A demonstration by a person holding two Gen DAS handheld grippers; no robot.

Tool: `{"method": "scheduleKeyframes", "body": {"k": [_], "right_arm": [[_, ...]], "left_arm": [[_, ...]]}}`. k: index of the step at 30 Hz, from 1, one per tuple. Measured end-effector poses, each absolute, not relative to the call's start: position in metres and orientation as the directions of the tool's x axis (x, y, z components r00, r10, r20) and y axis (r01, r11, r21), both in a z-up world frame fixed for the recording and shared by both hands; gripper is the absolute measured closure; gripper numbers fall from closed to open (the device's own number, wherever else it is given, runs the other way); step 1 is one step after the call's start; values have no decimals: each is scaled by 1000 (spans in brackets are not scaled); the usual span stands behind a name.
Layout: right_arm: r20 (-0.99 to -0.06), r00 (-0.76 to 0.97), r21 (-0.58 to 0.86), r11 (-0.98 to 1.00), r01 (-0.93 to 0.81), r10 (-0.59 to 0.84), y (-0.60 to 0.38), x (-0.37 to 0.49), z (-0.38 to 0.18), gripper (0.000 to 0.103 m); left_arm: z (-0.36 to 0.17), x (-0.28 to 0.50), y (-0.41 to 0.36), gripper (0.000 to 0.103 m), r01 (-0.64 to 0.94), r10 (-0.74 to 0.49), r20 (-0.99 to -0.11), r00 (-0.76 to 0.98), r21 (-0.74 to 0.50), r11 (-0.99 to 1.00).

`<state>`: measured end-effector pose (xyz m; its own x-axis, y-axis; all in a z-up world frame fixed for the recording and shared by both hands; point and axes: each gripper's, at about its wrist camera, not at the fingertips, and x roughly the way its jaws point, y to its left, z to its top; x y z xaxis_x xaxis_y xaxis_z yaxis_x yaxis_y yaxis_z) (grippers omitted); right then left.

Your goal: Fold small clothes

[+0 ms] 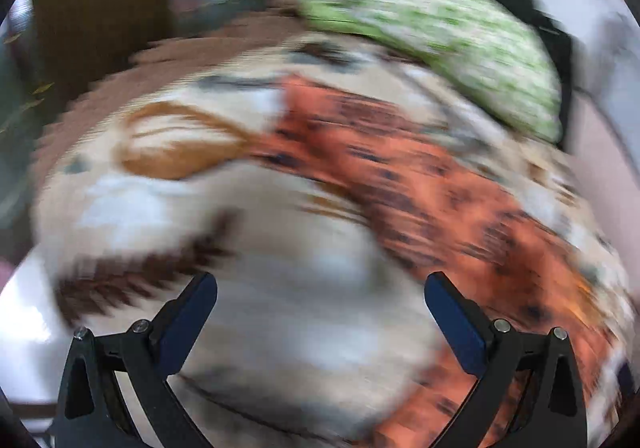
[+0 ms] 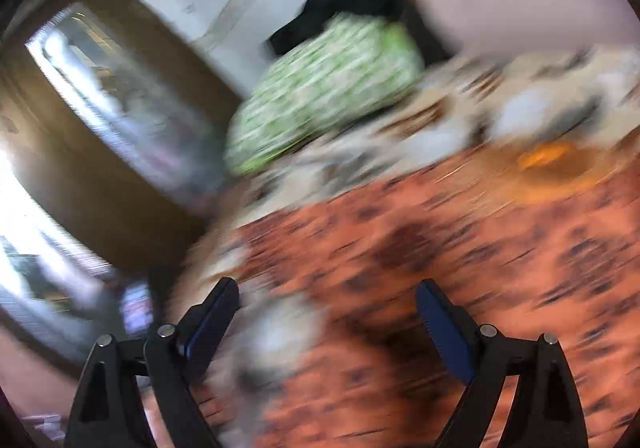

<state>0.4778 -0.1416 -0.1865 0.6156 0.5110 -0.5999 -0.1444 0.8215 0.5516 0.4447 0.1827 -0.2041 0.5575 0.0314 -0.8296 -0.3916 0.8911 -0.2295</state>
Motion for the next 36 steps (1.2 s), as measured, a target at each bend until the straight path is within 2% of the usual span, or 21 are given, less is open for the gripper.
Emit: {"method": "scheduleKeyframes", "body": {"k": [3, 5, 8, 9, 14, 18, 20, 23, 24, 26, 27, 30, 32, 36], "right_arm": [[-620, 672, 540, 841, -10, 406, -199, 471, -197, 12], [-599, 697, 619, 780, 93, 393, -249, 469, -207, 12], [-553, 721, 752, 622, 217, 417, -318, 442, -232, 12], [-553, 727, 764, 594, 250, 406, -333, 430, -240, 12], [-504, 735, 852, 405, 333, 455, -374, 406, -282, 12], [-495, 764, 841, 449, 301, 414, -372, 429, -281, 12], [-497, 750, 838, 465, 284, 437, -368, 450, -284, 12], [-642, 693, 662, 693, 286, 328, -350, 486, -277, 12], [-686, 675, 588, 753, 296, 271, -347, 495, -279, 12], [-772, 616, 453, 815, 361, 156, -352, 507, -293, 17], [-779, 610, 449, 810, 378, 147, -359, 509, -301, 21], [-780, 614, 412, 837, 360, 119, -348, 507, -283, 20], [-740, 641, 453, 856, 251, 203, -325, 504, -267, 20], [-689, 621, 432, 900, -61, 373, -233, 509, -226, 20]], "left_arm": [[-196, 443, 140, 0, -186, -175, -787, 592, -345, 920], [-194, 445, 116, 0, -85, -264, -766, 586, -382, 920], [-203, 454, 105, 1, -46, -378, -748, 546, -477, 878], [-207, 458, 103, 1, -60, -376, -754, 539, -480, 875], [-219, 473, 96, 1, -117, -315, -783, 537, -439, 891], [-216, 473, 89, 1, -119, -254, -753, 607, -402, 908], [-200, 468, 85, 1, -119, -172, -691, 702, -353, 928], [-165, 448, 75, 1, -163, 46, -516, 855, -184, 969], [-159, 447, 77, 1, -222, 128, -497, 859, -136, 965], [-160, 451, 94, 1, -319, 218, -523, 824, -111, 941], [-165, 456, 109, 1, -386, 266, -558, 786, -108, 916], [-179, 463, 149, 1, -557, 389, -655, 648, -58, 829], [-189, 462, 176, 1, -634, 432, -706, 561, -31, 772], [-205, 452, 216, 1, -672, 374, -768, 520, -98, 734]]}}
